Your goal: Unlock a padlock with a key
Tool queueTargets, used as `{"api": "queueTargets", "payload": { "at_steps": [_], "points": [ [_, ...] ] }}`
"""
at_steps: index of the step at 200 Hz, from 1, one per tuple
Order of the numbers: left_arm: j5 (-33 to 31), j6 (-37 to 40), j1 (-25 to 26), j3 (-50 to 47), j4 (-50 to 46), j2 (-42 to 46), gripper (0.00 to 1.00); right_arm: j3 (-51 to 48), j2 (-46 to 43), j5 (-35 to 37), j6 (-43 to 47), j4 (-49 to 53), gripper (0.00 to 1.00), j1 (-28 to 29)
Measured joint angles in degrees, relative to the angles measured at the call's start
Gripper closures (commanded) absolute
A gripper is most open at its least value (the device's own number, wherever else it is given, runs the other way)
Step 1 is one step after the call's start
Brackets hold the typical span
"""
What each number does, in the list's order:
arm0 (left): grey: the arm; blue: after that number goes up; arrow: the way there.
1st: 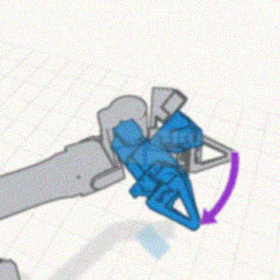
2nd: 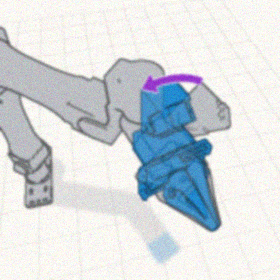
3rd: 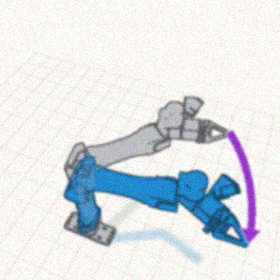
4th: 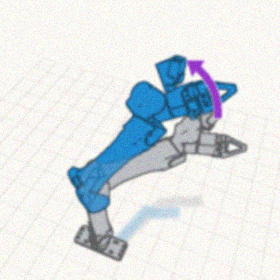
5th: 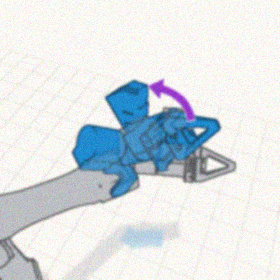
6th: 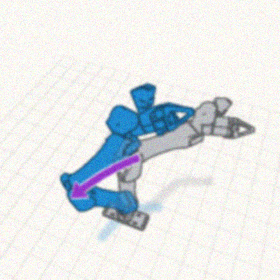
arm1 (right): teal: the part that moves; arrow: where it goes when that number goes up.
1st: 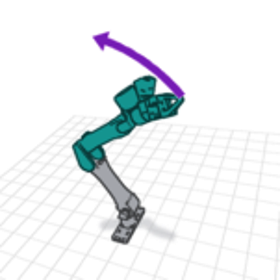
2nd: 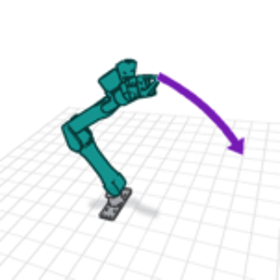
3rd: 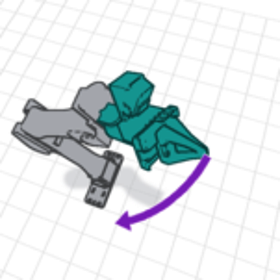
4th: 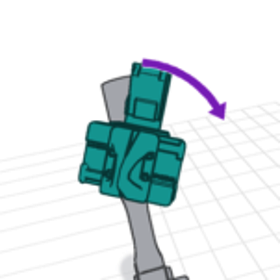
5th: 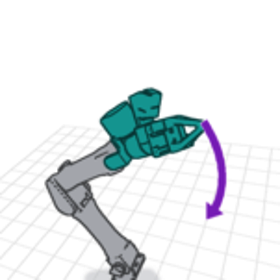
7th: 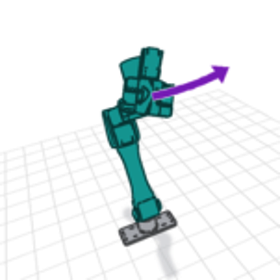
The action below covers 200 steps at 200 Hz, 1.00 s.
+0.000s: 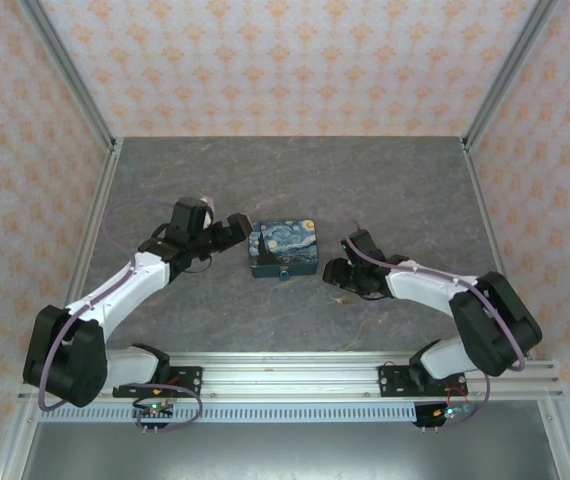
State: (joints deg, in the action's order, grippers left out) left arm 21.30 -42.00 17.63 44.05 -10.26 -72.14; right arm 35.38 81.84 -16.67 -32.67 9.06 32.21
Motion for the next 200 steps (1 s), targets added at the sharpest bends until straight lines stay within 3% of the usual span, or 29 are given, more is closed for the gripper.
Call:
{"api": "queueTargets", "payload": {
  "at_steps": [96, 161, 200],
  "points": [
    [0.4, -1.5, 6.0, 1.3, 0.0, -3.0, 0.0, -2.3, -4.2, 1.6, -0.7, 3.1, 0.43, 5.3],
    [0.4, -1.7, 7.2, 2.1, 0.7, -4.9, 0.0, -3.3, -7.0, 1.4, -2.3, 7.7, 0.45, 6.9],
    [0.4, -1.7, 7.2, 2.1, 0.7, -5.1, 0.0, -3.3, -7.0, 1.6, -2.2, 8.2, 0.51, 7.5]
  ]
}}
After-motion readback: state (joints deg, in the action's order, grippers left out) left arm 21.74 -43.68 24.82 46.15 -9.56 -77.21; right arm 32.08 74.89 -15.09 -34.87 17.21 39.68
